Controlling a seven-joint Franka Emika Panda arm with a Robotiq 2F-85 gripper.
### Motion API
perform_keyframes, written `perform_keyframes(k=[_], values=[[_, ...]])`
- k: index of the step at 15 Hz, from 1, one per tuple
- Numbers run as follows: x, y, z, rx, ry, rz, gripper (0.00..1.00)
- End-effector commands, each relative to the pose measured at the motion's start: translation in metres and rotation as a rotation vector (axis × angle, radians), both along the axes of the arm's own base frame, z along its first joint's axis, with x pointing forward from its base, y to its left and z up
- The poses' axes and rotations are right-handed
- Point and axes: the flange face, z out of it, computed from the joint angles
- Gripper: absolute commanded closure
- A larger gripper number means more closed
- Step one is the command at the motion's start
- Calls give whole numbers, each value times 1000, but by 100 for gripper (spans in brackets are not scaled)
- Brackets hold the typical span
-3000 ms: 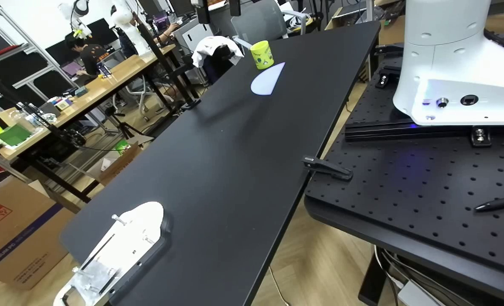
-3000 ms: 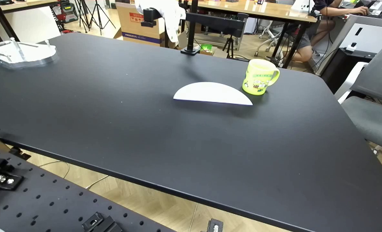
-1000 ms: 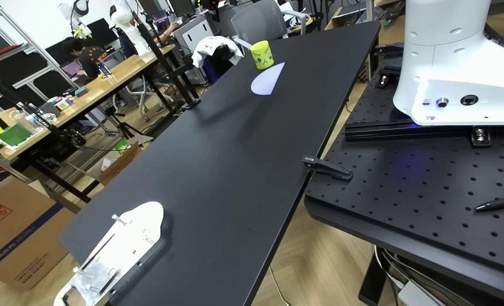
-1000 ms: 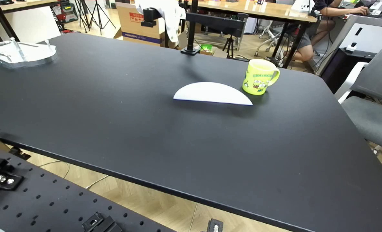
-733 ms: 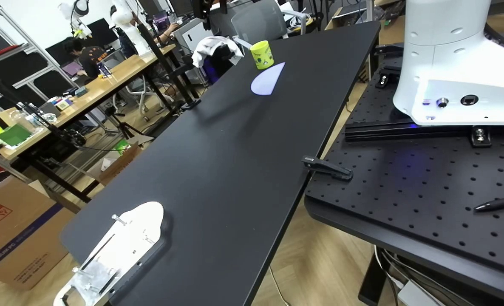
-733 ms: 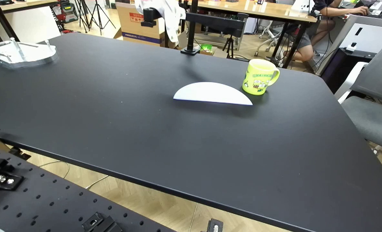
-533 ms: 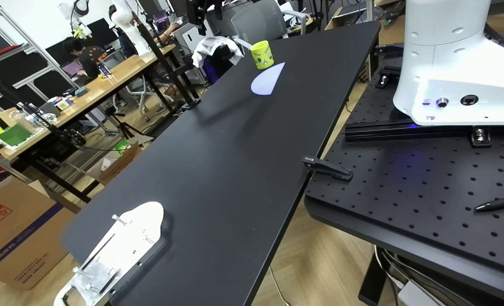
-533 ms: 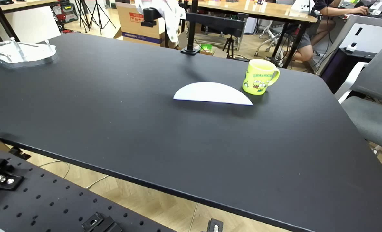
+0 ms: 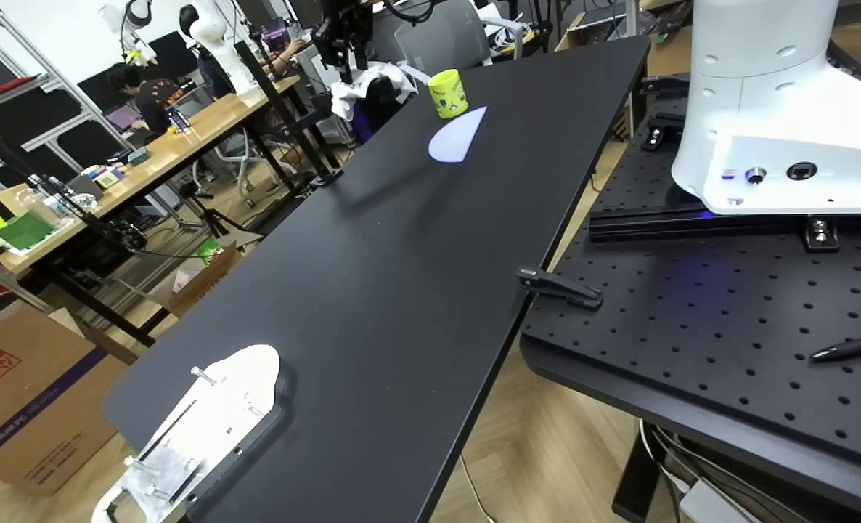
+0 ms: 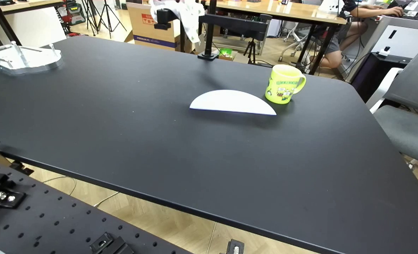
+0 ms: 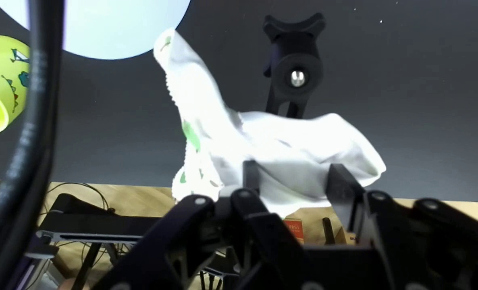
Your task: Remove the white cloth from the black stand
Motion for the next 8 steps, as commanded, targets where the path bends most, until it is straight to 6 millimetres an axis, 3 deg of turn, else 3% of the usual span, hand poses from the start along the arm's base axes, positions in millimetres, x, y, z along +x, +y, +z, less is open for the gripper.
perform_keyframes(k=[1, 3, 8], values=[[5, 1, 8, 18, 14, -6, 82], [4, 4, 12, 29, 15, -5, 96], [0, 12, 19, 53, 27, 12, 100]])
